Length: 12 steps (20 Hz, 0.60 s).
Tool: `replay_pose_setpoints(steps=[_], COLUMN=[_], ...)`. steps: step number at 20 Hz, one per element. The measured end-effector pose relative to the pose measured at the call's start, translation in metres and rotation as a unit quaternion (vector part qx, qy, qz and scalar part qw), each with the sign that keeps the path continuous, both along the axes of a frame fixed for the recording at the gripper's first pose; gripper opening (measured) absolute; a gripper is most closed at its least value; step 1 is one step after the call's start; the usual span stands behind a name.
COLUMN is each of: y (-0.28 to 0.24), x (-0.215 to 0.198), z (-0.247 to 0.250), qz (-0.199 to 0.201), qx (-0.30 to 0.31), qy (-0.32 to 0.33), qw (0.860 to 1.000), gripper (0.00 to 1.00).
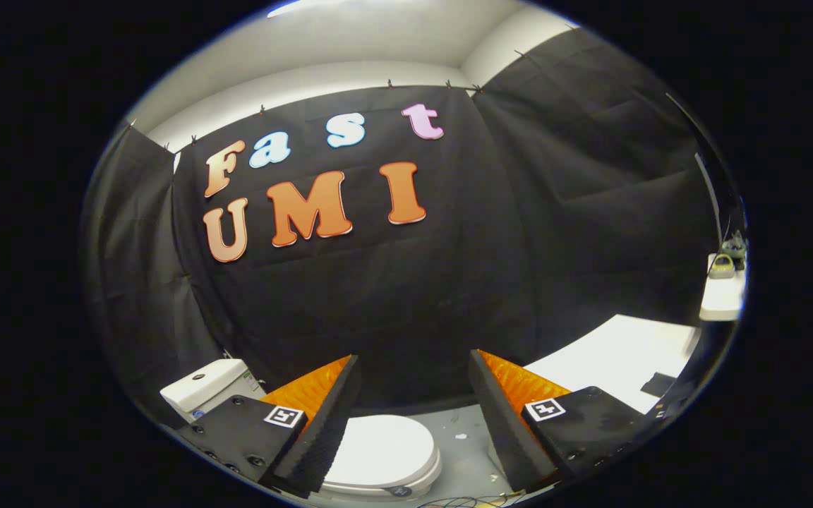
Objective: Open the toilet lid.
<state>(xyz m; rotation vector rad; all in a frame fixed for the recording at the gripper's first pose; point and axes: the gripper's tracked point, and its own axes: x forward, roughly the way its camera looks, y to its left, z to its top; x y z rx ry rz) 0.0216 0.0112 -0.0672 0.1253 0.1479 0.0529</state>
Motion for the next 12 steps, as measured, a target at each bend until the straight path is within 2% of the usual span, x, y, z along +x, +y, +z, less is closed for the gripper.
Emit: replay_pose_setpoints(steps=[3,6,9,12], y=[0.009,0.013,0.026,0.037], x=[0.015,0.028,0.028,0.031], z=[-0.059,-0.133,-0.206,-0.251], qz=[0.016,0.016,0.014,0.02], qx=[0.058,0.116,0.127,0.158], qy=[0.068,0.148,0.221,0.257], qw=[0.996,0.982,0.967,0.953], gripper=[0.98,0.98,0.98,0.99])
